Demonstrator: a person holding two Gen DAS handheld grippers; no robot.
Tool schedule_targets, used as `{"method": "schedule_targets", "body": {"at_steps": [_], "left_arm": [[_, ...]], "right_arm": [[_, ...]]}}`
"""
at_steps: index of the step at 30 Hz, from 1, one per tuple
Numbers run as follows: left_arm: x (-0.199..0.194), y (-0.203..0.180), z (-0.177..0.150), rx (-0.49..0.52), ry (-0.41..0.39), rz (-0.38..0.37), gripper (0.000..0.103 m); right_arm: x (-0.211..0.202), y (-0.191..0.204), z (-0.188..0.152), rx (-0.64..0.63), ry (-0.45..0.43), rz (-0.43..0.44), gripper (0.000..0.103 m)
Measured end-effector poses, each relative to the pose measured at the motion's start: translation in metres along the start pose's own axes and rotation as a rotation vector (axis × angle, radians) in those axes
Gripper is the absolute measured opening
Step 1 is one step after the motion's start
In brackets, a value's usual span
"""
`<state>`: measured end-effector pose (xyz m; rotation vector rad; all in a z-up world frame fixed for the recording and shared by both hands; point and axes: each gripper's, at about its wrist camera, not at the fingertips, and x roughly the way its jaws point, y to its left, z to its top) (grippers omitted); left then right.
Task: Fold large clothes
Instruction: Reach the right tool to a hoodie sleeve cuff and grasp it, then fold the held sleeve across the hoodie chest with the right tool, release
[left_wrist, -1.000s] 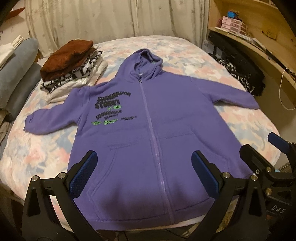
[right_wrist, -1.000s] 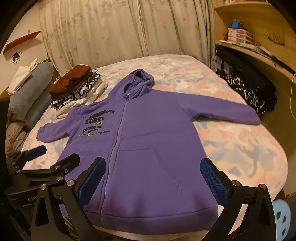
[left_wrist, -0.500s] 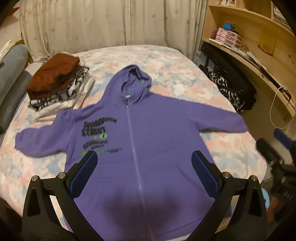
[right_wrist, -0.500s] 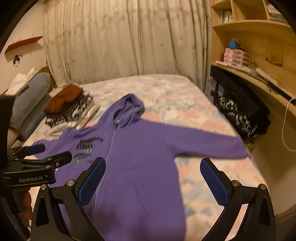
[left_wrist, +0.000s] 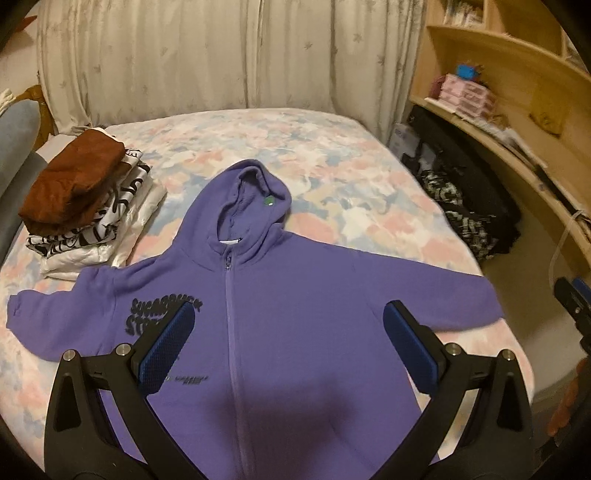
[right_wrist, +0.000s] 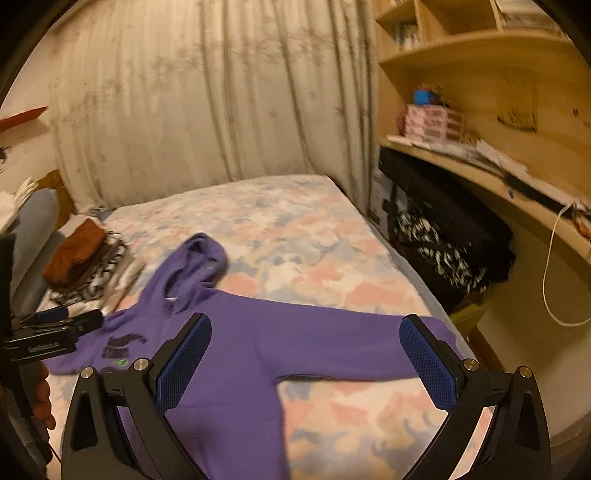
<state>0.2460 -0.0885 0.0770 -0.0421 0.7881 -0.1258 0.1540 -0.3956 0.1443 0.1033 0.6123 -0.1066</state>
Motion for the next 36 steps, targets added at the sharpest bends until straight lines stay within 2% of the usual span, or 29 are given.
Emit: {"method": "schedule_targets", "body": {"at_steps": [4, 7, 11, 13, 17, 19, 23, 26, 28, 30, 32, 34, 36], "left_arm": [[0.054, -0.022, -0.001, 0.002, 0.01, 0.025, 0.101], [0.094, -0.04, -0.006, 0.011, 0.006, 0.077, 0.101], [0.15, -0.06, -0.018, 0.0, 0.044, 0.093, 0.101], [0.176, -0.068, -0.025, 0.001, 0.062, 0.098, 0.101], [0.218, -0.078, -0.041, -0.025, 0.123, 0.068, 0.101], [0.237, -0.084, -0.049, -0.028, 0.145, 0.067, 0.101], [0.263, -0.093, -0.061, -0.016, 0.149, 0.081, 0.101], [0.273, -0.096, -0.064, -0.024, 0.157, 0.058, 0.101], [0.277, -0.098, -0.065, -0.026, 0.162, 0.042, 0.101], [0.281, -0.101, -0.067, -0.013, 0.174, 0.038, 0.101], [0.281, -0.1, -0.067, -0.013, 0.191, 0.029, 0.101], [0.276, -0.096, -0.067, -0.025, 0.204, 0.025, 0.101], [0.27, -0.089, -0.064, -0.044, 0.213, 0.031, 0.099]], "right_arm": [[0.066, -0.061, -0.003, 0.09, 0.087, -0.017, 0.102], [0.11, -0.104, -0.02, 0.169, 0.144, -0.044, 0.101], [0.166, -0.157, -0.069, 0.297, 0.248, -0.067, 0.095], [0.194, -0.181, -0.093, 0.355, 0.299, -0.073, 0.088], [0.235, -0.217, -0.14, 0.461, 0.375, -0.088, 0.086], [0.253, -0.23, -0.171, 0.508, 0.393, -0.101, 0.085], [0.281, -0.259, -0.202, 0.613, 0.386, -0.096, 0.085], [0.3, -0.277, -0.214, 0.704, 0.364, -0.07, 0.086], [0.308, -0.282, -0.218, 0.746, 0.345, -0.054, 0.094], [0.313, -0.283, -0.215, 0.737, 0.343, -0.076, 0.093], [0.314, -0.279, -0.208, 0.714, 0.322, -0.109, 0.078], [0.315, -0.278, -0.202, 0.721, 0.317, -0.102, 0.039], [0.307, -0.277, -0.195, 0.728, 0.285, -0.091, 0.019]]}}
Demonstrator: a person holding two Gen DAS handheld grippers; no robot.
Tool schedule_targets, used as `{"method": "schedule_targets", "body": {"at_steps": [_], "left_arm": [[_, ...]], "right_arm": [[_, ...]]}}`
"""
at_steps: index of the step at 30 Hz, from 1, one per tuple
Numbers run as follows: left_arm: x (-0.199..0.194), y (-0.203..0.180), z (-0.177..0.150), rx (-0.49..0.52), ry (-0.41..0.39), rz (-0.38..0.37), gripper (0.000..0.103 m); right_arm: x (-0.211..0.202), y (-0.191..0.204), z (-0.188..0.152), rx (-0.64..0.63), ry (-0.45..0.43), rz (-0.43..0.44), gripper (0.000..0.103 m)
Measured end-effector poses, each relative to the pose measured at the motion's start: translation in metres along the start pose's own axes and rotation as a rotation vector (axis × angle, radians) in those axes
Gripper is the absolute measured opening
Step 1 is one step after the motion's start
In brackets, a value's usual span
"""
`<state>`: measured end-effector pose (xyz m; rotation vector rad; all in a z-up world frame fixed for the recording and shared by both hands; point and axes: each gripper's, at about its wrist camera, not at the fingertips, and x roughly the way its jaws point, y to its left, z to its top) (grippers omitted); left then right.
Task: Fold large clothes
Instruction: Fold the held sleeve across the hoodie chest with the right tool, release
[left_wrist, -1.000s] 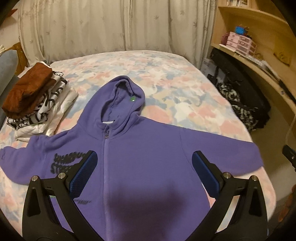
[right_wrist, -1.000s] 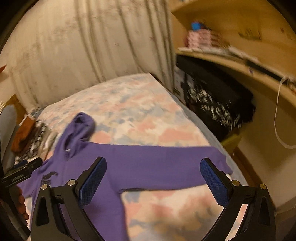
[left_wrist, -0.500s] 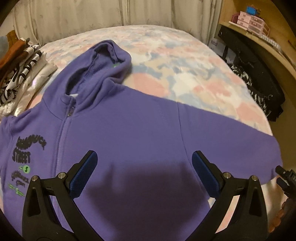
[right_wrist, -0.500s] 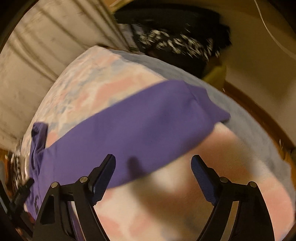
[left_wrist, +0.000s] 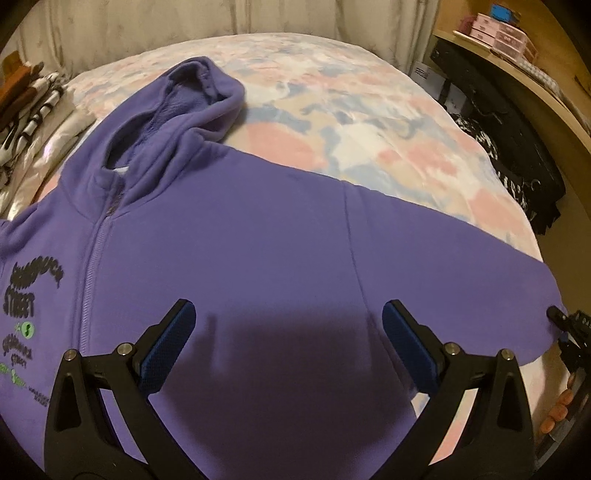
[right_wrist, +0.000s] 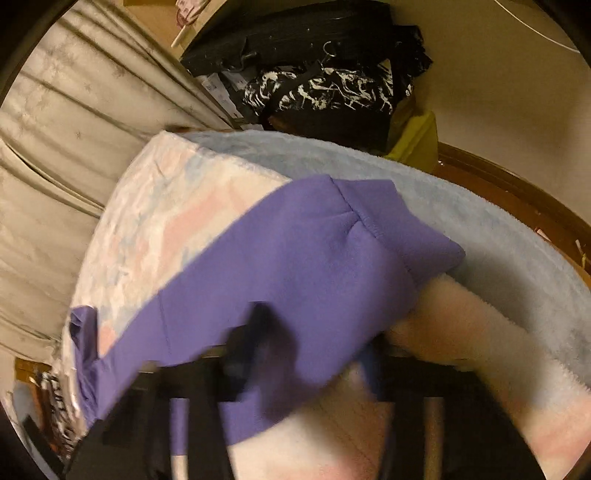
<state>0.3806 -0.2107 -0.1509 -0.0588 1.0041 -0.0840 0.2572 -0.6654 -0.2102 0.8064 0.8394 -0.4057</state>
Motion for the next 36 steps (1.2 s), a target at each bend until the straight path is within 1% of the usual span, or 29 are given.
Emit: {"method": "schedule_targets", "body": {"at_steps": [3, 4, 6, 8, 9, 11, 12, 15, 16, 18, 21, 23, 26, 27, 28, 29, 30, 31, 32, 34, 36], "left_arm": [[-0.017, 0.013, 0.001, 0.002, -0.008, 0.002, 0.097], [-0.026, 0.018, 0.002, 0.006, -0.028, 0.002, 0.097], [-0.044, 0.03, 0.004, 0.012, -0.066, 0.005, 0.097], [-0.064, 0.045, 0.005, 0.01, -0.106, 0.012, 0.097], [-0.073, 0.054, 0.005, 0.006, -0.121, 0.016, 0.097], [-0.089, 0.075, 0.006, -0.018, -0.14, 0.021, 0.097], [-0.095, 0.087, 0.007, -0.033, -0.141, 0.011, 0.097], [-0.108, 0.123, 0.007, -0.062, -0.136, -0.001, 0.097], [-0.111, 0.138, 0.005, -0.071, -0.131, -0.002, 0.097], [-0.112, 0.157, 0.0, -0.075, -0.121, -0.002, 0.097], [-0.109, 0.18, -0.012, -0.069, -0.099, 0.007, 0.097], [-0.102, 0.193, -0.02, -0.072, -0.071, -0.006, 0.097], [-0.091, 0.204, -0.029, -0.094, -0.037, -0.041, 0.097], [-0.088, 0.208, -0.033, -0.108, -0.024, -0.072, 0.097], [-0.085, 0.209, -0.034, -0.117, -0.014, -0.096, 0.097], [-0.082, 0.21, -0.036, -0.129, -0.003, -0.129, 0.097], [-0.079, 0.21, -0.035, -0.136, 0.003, -0.148, 0.097], [-0.077, 0.211, -0.037, -0.152, 0.012, -0.183, 0.097], [-0.075, 0.211, -0.037, -0.165, 0.018, -0.209, 0.097], [-0.072, 0.21, -0.037, -0.189, 0.027, -0.262, 0.097], [-0.069, 0.203, -0.035, -0.201, 0.035, -0.3, 0.097]], "right_arm": [[-0.03, 0.03, -0.001, -0.097, -0.086, -0.001, 0.014], [-0.043, 0.049, -0.003, -0.149, -0.115, 0.01, 0.013], [-0.065, 0.086, -0.011, -0.243, -0.155, 0.047, 0.011], [-0.086, 0.133, -0.024, -0.35, -0.18, 0.104, 0.011], [-0.096, 0.163, -0.036, -0.412, -0.184, 0.142, 0.011], [-0.105, 0.203, -0.056, -0.493, -0.174, 0.197, 0.011], [-0.108, 0.231, -0.073, -0.549, -0.156, 0.236, 0.011], [-0.102, 0.286, -0.116, -0.658, -0.097, 0.296, 0.011], [-0.096, 0.304, -0.135, -0.695, -0.069, 0.307, 0.011], [-0.078, 0.33, -0.172, -0.755, -0.005, 0.304, 0.011], [-0.051, 0.343, -0.217, -0.81, 0.079, 0.273, 0.012], [-0.029, 0.344, -0.247, -0.857, 0.135, 0.224, 0.012], [-0.011, 0.336, -0.276, -0.911, 0.185, 0.159, 0.017], [-0.01, 0.333, -0.282, -0.927, 0.193, 0.146, 0.022], [-0.009, 0.325, -0.286, -0.935, 0.202, 0.145, 0.031], [-0.012, 0.321, -0.286, -0.934, 0.211, 0.156, 0.038], [-0.012, 0.318, -0.287, -0.929, 0.215, 0.169, 0.052], [-0.018, 0.314, -0.289, -0.931, 0.211, 0.18, 0.061], [-0.026, 0.311, -0.29, -0.944, 0.195, 0.179, 0.063], [-0.042, 0.303, -0.294, -0.973, 0.169, 0.18, 0.063], [-0.058, 0.29, -0.295, -0.979, 0.153, 0.188, 0.063]]}}
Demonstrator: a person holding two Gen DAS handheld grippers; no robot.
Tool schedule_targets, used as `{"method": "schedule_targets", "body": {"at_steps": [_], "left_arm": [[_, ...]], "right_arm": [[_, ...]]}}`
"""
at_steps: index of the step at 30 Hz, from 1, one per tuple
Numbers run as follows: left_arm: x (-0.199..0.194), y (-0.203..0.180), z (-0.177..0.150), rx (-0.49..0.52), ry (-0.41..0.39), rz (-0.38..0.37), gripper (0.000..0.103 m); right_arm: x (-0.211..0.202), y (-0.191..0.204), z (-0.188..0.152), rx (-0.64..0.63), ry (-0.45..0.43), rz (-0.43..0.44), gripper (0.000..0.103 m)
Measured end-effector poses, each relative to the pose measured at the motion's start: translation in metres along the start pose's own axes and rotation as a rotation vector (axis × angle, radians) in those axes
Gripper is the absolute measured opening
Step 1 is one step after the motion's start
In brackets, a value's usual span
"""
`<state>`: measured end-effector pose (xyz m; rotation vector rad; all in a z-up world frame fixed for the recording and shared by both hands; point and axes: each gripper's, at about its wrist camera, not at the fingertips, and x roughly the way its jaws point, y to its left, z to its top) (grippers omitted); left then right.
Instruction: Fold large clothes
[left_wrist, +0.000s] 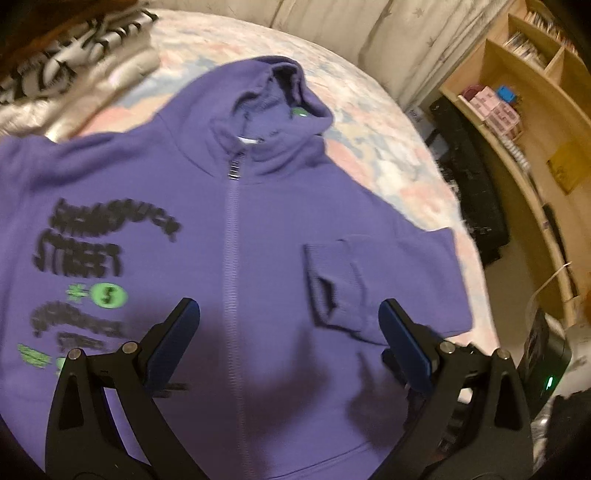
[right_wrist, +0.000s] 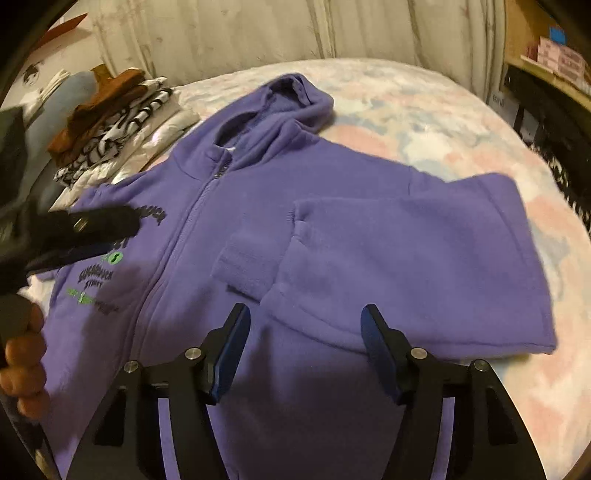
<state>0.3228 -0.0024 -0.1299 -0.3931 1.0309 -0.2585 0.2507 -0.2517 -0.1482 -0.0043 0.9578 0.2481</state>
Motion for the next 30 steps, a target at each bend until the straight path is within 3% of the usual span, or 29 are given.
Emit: {"method": "schedule_targets", "body": {"at_steps": [5, 7, 10, 13, 15, 18, 21, 24, 27, 30], "left_arm": [[0.029, -0.021, 0.002, 0.012, 0.055, -0.025, 0.096], [0.045, -0.028, 0.0, 0.025, 0.09, -0.027, 0.092], [0.071, -0.037, -0.001, 0.024, 0.148, -0.021, 0.077], [0.095, -0.046, -0.003, 0.031, 0.201, 0.005, 0.05], [0.106, -0.057, -0.001, 0.07, 0.209, 0.064, 0.011], [0.095, -0.081, 0.008, 0.143, 0.138, 0.137, 0.008], [0.056, -0.113, 0.025, 0.27, -0.023, 0.176, 0.007], [0.018, -0.123, 0.041, 0.33, -0.133, 0.203, 0.006], [-0.019, -0.115, 0.059, 0.351, -0.236, 0.246, 0.006], [-0.038, -0.081, 0.069, 0.338, -0.276, 0.317, 0.006]], "right_arm": [[-0.028, -0.005, -0.009, 0.012, -0.026, 0.015, 0.063], [-0.032, -0.01, -0.009, 0.024, -0.033, 0.018, 0.063], [-0.041, -0.019, -0.013, 0.043, -0.042, 0.028, 0.063], [-0.047, -0.026, -0.016, 0.054, -0.05, 0.031, 0.063], [-0.055, -0.032, -0.019, 0.058, -0.055, 0.03, 0.063], [-0.061, -0.033, -0.02, 0.064, -0.062, 0.031, 0.063], [-0.075, -0.038, -0.022, 0.072, -0.074, 0.036, 0.063], [-0.093, -0.043, -0.021, 0.068, -0.097, 0.026, 0.063], [-0.107, -0.042, -0.015, 0.065, -0.123, 0.015, 0.063], [-0.12, -0.045, -0.013, 0.061, -0.136, 0.001, 0.063]]}}
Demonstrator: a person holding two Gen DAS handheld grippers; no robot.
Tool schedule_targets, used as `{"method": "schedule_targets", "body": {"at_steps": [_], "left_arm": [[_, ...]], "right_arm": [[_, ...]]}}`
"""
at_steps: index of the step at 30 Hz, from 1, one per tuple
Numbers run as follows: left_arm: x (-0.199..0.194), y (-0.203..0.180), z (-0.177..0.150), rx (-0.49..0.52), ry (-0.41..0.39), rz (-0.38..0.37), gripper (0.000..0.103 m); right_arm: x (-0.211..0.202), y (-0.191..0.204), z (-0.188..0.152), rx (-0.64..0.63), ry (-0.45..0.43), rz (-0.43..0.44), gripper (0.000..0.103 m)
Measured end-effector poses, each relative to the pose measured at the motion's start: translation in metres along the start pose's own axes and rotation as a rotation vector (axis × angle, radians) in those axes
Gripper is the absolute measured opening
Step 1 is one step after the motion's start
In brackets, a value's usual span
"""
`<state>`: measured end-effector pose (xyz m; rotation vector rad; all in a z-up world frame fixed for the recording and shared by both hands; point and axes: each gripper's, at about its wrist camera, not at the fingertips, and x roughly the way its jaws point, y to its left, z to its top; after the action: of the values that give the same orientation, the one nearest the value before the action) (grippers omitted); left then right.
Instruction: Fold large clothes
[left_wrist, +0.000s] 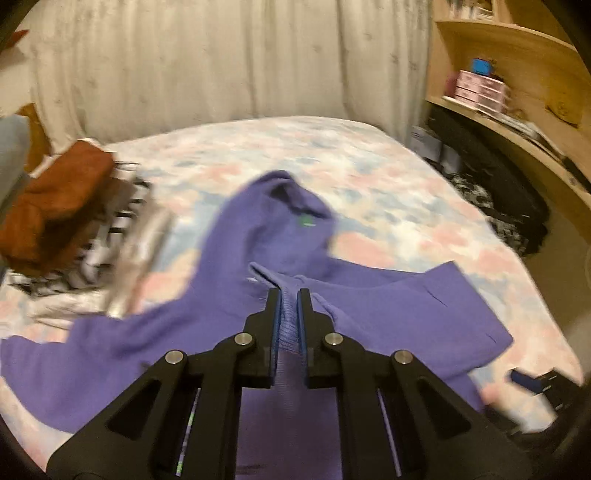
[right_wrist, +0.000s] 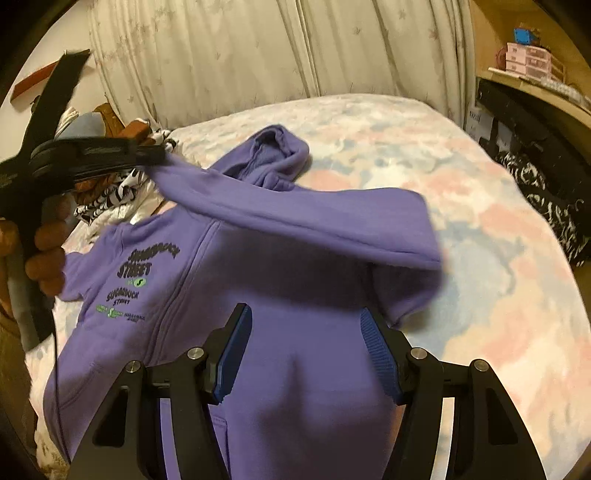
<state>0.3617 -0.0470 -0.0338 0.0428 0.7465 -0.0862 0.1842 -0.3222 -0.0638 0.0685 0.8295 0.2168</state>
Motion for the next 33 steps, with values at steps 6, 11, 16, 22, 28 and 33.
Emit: {"method": "schedule_targets", "body": {"at_steps": [6, 11, 16, 22, 28, 33], "left_arm": [[0.062, 0.074, -0.052, -0.051, 0.2, 0.113, 0.007], [0.103, 0.117, -0.099, -0.183, 0.392, 0.057, 0.013], [0.098, 0.138, -0.086, -0.299, 0.337, -0.048, 0.058], [0.126, 0.141, -0.083, -0.292, 0.359, -0.05, 0.061], [0.14, 0.137, -0.076, -0.288, 0.334, -0.035, 0.034], [0.137, 0.124, -0.059, -0.199, 0.27, 0.014, 0.002]], "right_arm": [[0.025, -0.004, 0.01, 0.011, 0.079, -0.036, 0.063], [0.055, -0.026, 0.012, 0.101, 0.173, -0.019, 0.065], [0.08, -0.046, 0.041, 0.195, 0.164, 0.032, 0.081], [0.142, -0.073, 0.099, 0.301, 0.159, 0.065, 0.082], [0.221, -0.099, 0.122, 0.388, 0.219, 0.028, 0.081], [0.241, -0.101, 0.126, 0.38, 0.211, 0.075, 0.015]]}}
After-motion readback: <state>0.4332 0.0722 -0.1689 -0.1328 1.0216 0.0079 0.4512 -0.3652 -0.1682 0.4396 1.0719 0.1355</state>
